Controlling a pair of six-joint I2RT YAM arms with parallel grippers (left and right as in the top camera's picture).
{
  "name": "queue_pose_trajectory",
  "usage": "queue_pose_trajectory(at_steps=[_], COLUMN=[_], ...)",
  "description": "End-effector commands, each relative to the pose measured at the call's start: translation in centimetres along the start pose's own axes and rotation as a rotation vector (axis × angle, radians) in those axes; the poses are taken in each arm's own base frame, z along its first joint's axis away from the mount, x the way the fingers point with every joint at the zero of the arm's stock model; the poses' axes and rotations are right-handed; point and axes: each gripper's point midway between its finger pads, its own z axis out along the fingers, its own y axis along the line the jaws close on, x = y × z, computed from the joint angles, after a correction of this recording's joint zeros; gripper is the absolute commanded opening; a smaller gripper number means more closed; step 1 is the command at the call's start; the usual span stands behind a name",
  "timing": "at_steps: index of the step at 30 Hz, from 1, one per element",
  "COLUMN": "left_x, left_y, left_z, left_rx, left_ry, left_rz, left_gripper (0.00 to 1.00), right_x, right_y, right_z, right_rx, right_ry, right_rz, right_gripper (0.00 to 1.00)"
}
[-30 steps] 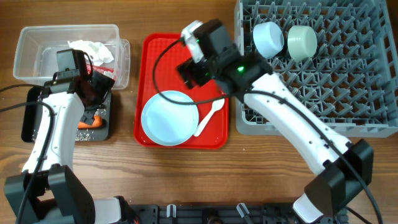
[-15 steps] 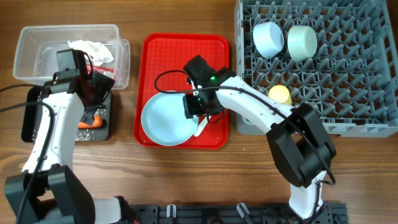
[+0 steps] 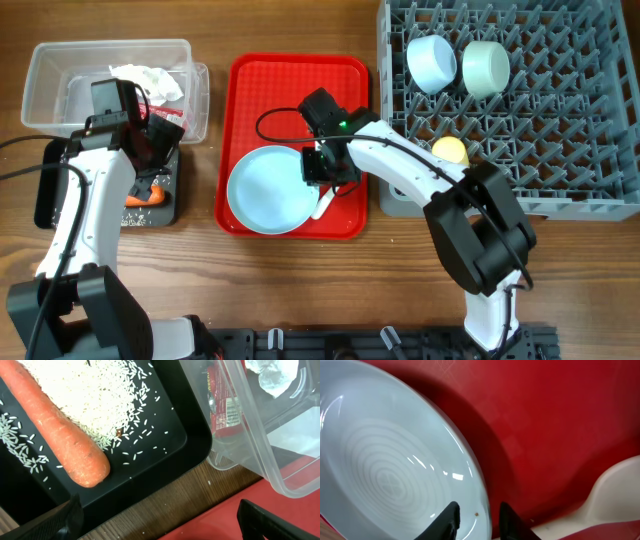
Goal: Sort waste into correct bins and load items into the dishwasher rack
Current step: 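Reach the right gripper to the blue plate on the red tray and grasp it, then lift the blue plate and carry it right into the dish rack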
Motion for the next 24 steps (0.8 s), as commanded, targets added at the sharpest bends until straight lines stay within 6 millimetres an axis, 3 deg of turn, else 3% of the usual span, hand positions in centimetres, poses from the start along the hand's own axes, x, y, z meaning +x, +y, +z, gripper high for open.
queue_pose_trajectory(at_steps=[1, 5, 11, 18, 21, 24], left_x=[-0.3, -0.3, -0.3, -0.3, -0.3, -0.3], left_y=[0.3, 0.3, 0.3, 0.3, 0.3, 0.3], left_z=[0.0, 0.0, 0.0, 0.0, 0.0, 0.0], left_rx=[-0.010, -0.010, -0.010, -0.010, -0.011, -0.010], left_ry=[-0.011, -0.011, -0.011, -0.011, -0.011, -0.011], left_rz=[-0.013, -0.014, -0.014, -0.014, -0.013, -0.014], left_gripper=[1.00, 1.00, 1.00, 1.00, 1.00, 1.00], right_x=[0.3, 0.4, 0.3, -0.8, -3.3, -6.1], right_y=[-0.1, -0.3, -0.4, 0.0, 0.3, 0.4], right_z=[1.2, 1.4, 1.4, 0.5, -2.7, -9.4], right_rx=[-0.006, -0.003, -0.010, -0.043, -0.037, -0.008], right_ry=[0.035, 0.040, 0.045, 0.024, -0.086, -0.284], right_rz=[0.024, 0.040, 0.050, 0.041, -0.038, -0.096], right_gripper=[0.26, 0.23, 0.04, 0.04, 0.04, 0.04])
